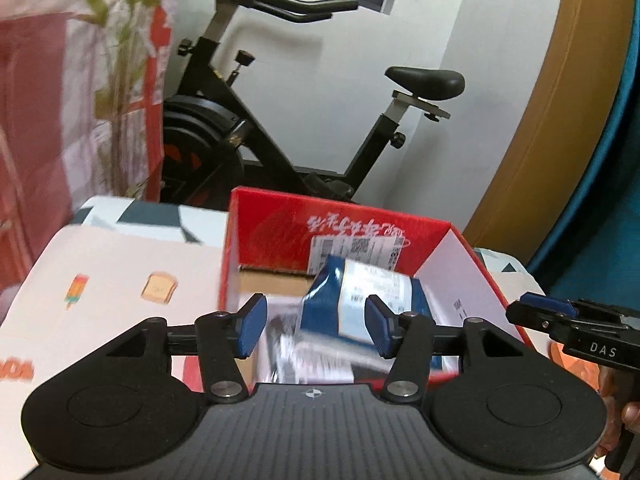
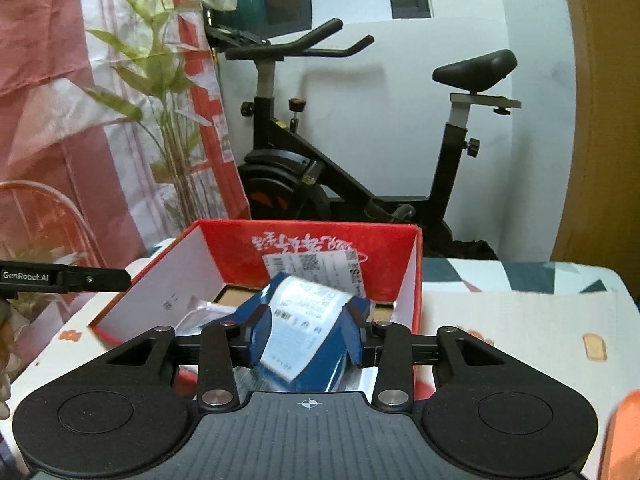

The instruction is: Organize soft objects

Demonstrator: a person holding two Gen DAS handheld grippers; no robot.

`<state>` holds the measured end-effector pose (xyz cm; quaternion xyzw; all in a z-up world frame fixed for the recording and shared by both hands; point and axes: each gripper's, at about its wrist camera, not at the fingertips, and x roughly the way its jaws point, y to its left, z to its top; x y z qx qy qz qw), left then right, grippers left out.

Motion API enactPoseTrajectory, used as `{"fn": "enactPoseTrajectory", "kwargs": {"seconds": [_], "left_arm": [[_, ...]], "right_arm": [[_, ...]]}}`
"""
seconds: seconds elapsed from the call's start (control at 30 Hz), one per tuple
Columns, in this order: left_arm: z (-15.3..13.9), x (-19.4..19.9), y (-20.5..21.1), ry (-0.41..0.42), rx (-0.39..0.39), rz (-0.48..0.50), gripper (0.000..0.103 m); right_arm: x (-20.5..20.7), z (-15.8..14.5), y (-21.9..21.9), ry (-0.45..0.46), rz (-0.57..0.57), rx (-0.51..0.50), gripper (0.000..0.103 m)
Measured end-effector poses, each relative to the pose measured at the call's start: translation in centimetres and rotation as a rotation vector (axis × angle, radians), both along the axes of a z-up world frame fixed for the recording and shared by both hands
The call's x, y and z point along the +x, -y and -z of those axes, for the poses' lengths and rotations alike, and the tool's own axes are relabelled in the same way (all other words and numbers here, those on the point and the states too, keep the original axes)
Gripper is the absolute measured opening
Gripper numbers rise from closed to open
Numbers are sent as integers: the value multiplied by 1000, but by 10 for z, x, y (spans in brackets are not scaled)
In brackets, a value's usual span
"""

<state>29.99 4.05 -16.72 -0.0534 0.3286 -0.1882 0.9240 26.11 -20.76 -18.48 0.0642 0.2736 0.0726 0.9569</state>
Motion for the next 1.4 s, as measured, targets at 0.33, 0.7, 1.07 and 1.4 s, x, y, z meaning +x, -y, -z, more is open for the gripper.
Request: {"fn": "enactPoseTrajectory", "kwargs": {"seconds": [0.33, 0.7, 1.07, 1.4], "left_arm": [[34, -48, -43, -82, -87, -128, 58], [73, -57, -72, -180, -143, -202, 58], [105, -62, -76, -245, -225, -235, 58], [122, -59, -72, -317, -230, -244, 58]], "right_arm": [[-49, 15, -28, -30, -47, 30, 36], [-47, 19, -68, -72, -132, -2, 40], [-46, 63, -57, -164, -108, 50, 14], [-47, 115, -36, -266, -50, 109, 11]]}}
